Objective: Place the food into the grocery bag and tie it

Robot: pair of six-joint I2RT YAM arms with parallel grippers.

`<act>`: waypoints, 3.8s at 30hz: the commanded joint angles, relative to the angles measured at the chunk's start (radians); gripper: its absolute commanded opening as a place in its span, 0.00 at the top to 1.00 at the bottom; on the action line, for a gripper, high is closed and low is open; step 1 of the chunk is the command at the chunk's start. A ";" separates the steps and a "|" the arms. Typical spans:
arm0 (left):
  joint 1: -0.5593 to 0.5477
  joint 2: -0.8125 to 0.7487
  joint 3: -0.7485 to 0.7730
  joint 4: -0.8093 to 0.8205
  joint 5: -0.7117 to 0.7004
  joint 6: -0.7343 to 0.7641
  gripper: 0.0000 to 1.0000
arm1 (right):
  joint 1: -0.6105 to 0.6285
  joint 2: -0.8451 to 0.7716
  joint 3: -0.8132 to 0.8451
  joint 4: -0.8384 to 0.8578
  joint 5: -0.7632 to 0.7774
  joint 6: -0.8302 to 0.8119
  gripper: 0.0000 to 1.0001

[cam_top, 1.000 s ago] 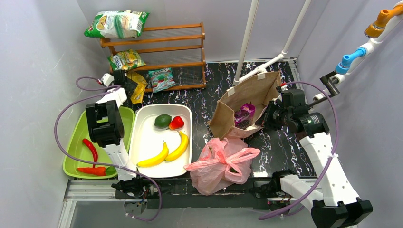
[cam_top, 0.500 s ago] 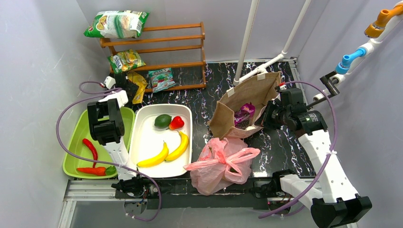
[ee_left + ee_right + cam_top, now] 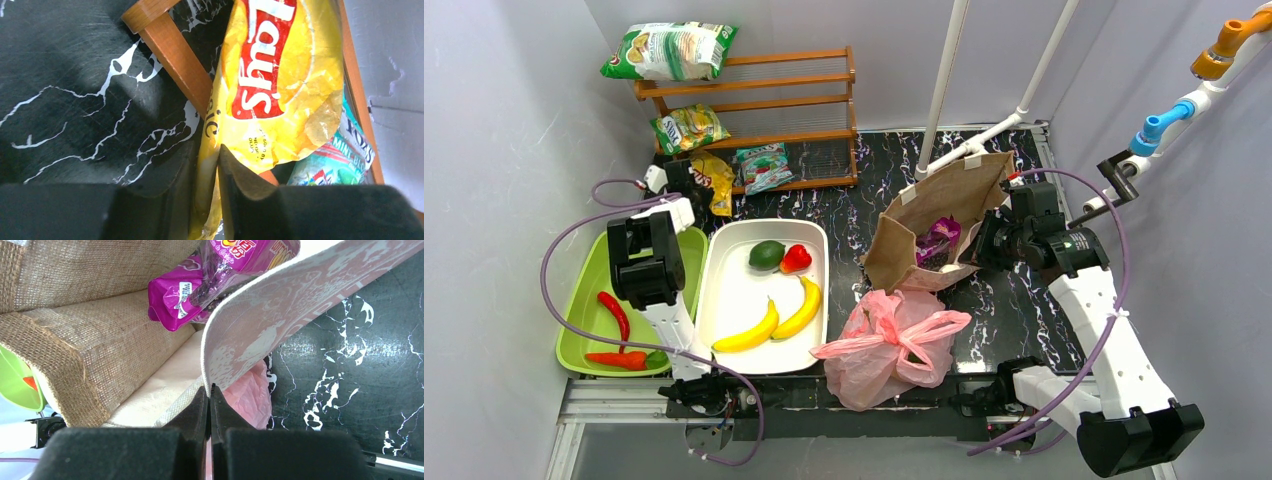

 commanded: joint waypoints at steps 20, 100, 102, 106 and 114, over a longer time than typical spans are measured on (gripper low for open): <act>0.009 -0.303 -0.059 -0.252 -0.022 0.053 1.00 | 0.003 -0.061 -0.011 0.031 -0.007 0.001 0.99; -0.888 -0.131 0.564 0.285 1.093 -0.039 1.00 | 0.002 -0.086 -0.045 0.051 -0.026 -0.025 0.99; -0.891 -0.127 0.548 0.289 1.084 -0.046 1.00 | 0.002 -0.094 -0.046 0.048 -0.023 -0.023 0.99; -0.895 -0.121 0.529 0.287 1.078 -0.047 1.00 | 0.002 -0.111 -0.054 0.045 -0.014 -0.017 0.99; -0.898 -0.100 0.526 0.287 1.055 -0.054 1.00 | 0.002 -0.117 -0.056 0.047 -0.020 -0.015 0.99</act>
